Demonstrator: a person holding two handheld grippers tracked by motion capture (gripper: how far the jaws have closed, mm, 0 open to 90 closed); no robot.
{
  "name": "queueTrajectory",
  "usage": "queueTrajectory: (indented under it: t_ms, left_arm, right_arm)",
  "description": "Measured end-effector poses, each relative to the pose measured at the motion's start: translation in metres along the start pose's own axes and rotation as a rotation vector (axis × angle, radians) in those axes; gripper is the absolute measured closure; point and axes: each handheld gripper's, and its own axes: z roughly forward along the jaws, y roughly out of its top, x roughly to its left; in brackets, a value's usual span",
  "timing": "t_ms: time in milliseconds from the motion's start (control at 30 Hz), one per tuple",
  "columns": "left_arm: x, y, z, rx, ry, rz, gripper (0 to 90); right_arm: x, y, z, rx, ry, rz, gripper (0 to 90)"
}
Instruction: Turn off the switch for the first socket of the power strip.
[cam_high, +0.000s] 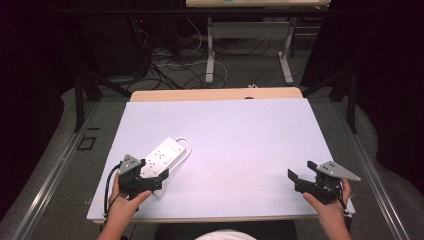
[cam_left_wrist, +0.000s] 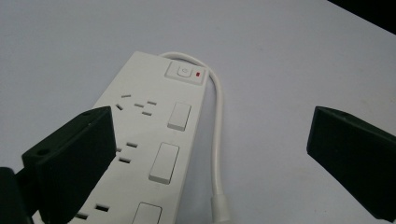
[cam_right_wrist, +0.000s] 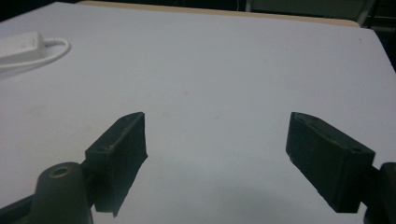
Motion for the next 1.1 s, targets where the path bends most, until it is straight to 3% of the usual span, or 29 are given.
queueTrajectory:
  t_ms: [233,400,700,1100]
  left_arm:
    - [-0.002,-0.001,-0.005,-0.011,0.008,0.000,2.1]
    - [-0.001,-0.001,-0.007,-0.019,-0.003,-0.006,2.2]
    - [0.000,-0.001,-0.006,-0.010,0.005,-0.015,3.0]
    - [0.003,0.001,-0.012,-0.018,0.041,-0.026,11.9]
  right_arm:
    - [0.001,-0.010,0.006,0.042,0.023,-0.028,20.1]
    - [0.003,-0.009,0.007,0.031,0.024,-0.049,20.4]
    - [0.000,-0.010,0.014,0.040,0.037,-0.025,20.4]
    - [0.005,-0.010,0.018,0.038,0.052,-0.050,21.5]
